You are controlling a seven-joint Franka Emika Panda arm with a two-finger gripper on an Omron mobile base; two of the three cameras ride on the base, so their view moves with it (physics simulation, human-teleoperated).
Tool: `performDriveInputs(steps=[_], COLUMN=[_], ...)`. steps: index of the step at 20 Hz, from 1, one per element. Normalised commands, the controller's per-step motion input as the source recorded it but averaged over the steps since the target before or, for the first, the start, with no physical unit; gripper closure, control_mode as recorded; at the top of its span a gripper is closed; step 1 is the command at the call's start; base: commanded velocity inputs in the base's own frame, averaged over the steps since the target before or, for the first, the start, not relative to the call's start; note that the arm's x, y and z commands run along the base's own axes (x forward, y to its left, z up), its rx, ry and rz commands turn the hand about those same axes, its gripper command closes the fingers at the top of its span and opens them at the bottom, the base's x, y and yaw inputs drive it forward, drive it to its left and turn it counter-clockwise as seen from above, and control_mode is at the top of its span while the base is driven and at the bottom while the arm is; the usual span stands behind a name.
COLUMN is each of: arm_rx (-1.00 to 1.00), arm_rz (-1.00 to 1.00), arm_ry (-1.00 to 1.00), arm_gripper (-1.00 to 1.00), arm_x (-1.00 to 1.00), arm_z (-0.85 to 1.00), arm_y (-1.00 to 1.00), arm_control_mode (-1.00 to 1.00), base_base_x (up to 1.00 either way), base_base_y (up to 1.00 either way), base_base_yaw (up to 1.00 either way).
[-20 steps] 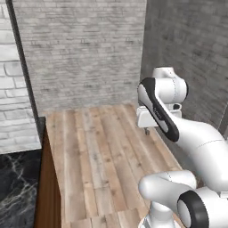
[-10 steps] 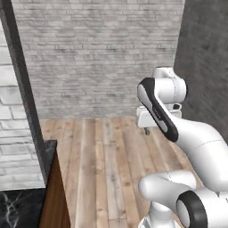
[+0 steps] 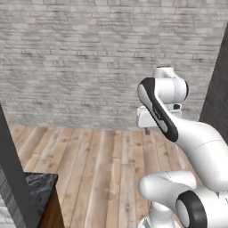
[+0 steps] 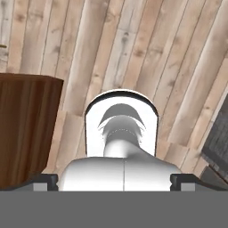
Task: Place the large bottle from the dining counter next to the other large bottle outside the sink, and place the small bottle from the dining counter next to the other small bottle inside the sink.
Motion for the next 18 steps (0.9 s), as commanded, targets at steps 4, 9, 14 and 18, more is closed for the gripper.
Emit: performDriveInputs(steps=[4,9,14,18], arm_rx=[0.0,0.0,0.0,0.0], arm_rz=[0.0,0.0,0.0,0.0], arm_ry=[0.0,0.0,0.0,0.0], arm_gripper=[-1.0,-1.0,-1.0,-1.0], arm_x=[0.0,0.0,0.0,0.0], arm_z=[0.0,0.0,0.0,0.0], arm_y=[0.0,0.0,0.0,0.0], arm_control_mode=[1.0,1.0,1.0,1.0], base_base_x=[1.0,1.0,1.0,1.0], base_base_y=[-0.38,-0.37,-0.35,-0.21], base_base_yaw=[0.36,0.42,0.48,0.53])
